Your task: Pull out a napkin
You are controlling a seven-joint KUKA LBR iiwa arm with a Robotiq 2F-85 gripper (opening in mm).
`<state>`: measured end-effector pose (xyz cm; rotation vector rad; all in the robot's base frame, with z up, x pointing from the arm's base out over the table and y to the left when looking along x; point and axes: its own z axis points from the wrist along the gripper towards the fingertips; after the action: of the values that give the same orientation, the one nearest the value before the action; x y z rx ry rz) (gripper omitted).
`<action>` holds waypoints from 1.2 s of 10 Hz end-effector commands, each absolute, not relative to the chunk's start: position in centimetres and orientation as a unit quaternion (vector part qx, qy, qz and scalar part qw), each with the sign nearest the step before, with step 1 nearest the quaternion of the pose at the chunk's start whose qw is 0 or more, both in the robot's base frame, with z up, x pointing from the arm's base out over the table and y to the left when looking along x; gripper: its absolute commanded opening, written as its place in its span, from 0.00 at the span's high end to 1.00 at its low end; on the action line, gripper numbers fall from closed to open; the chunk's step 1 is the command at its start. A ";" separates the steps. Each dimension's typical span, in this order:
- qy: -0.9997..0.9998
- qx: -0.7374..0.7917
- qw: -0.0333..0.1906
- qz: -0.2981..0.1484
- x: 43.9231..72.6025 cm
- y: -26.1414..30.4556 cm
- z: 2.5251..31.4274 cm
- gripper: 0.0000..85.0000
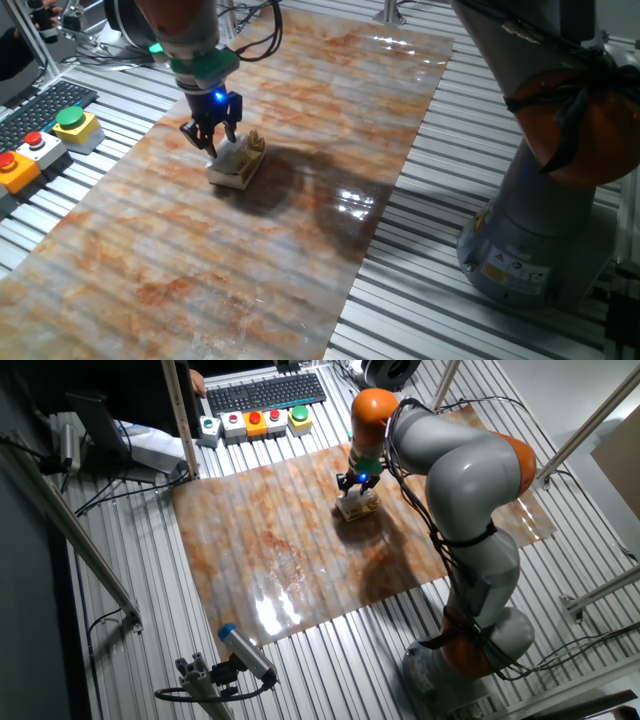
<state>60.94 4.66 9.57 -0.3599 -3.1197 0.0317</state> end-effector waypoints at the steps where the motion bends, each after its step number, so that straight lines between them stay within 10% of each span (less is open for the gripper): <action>1: -0.994 -0.113 0.002 0.007 61.1 4.5 9.6 0.40; 12: -0.993 -0.117 -0.002 -0.001 62.4 4.7 10.9 0.40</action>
<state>62.44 4.67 10.84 -0.3696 -3.1214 -0.0041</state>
